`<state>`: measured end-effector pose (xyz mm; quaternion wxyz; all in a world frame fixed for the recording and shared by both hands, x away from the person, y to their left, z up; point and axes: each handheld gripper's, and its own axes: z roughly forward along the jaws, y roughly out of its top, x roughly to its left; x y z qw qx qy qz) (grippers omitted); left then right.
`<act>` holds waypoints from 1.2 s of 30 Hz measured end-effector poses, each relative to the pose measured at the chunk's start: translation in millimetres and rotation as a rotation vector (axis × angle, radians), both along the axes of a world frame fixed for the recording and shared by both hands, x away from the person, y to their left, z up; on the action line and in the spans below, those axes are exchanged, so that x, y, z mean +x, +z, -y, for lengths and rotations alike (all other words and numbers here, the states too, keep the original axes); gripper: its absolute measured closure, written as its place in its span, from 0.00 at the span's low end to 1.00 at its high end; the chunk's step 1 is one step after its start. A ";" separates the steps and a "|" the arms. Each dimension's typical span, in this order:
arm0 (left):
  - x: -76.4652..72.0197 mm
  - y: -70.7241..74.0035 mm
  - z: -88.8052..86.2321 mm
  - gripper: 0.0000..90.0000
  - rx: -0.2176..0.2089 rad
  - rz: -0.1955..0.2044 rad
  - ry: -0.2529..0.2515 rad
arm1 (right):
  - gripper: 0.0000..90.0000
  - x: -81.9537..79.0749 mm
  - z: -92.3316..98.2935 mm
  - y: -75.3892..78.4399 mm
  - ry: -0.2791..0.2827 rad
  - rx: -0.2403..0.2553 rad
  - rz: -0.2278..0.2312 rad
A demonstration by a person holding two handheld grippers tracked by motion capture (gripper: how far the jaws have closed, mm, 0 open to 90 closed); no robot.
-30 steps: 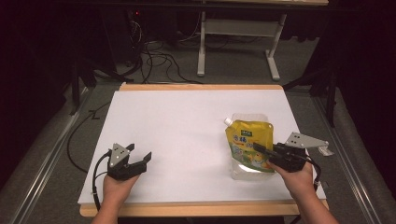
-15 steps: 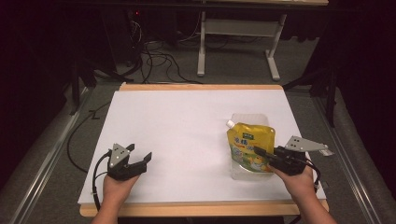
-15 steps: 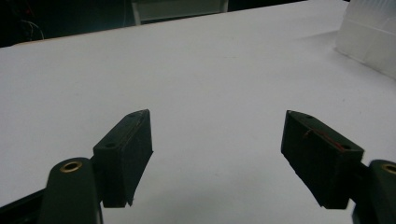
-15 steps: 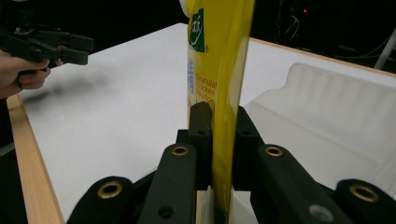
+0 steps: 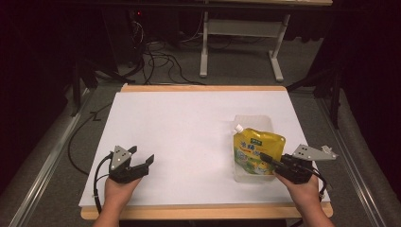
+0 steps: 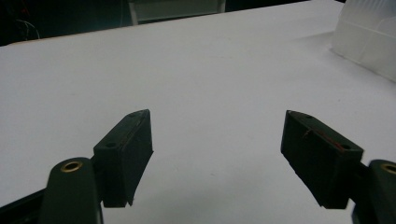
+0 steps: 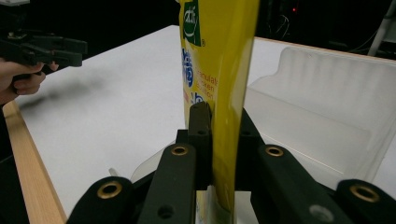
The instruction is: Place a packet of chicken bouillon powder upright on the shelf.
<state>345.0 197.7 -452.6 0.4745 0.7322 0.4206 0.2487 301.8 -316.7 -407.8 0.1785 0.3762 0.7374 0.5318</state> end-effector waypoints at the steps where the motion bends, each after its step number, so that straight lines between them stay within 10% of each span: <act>1: 0.2 -0.3 0.5 0.28 0.002 -0.001 -0.001 | 0.91 -0.4 -0.4 -0.4 -0.005 0.001 0.000; 12: 0.3 -1.6 5.3 0.29 0.013 -0.010 -0.017 | 0.66 -6.3 -4.4 2.6 -0.039 -0.016 0.016; 20: -1.4 0.0 7.8 0.28 0.011 -0.007 -0.029 | 0.21 -7.9 -8.5 5.3 -0.127 -0.041 0.006; 36: -10.2 11.1 24.9 0.28 0.018 -0.017 -0.106 | 0.16 -61.8 -5.4 35.2 -0.128 -0.073 0.058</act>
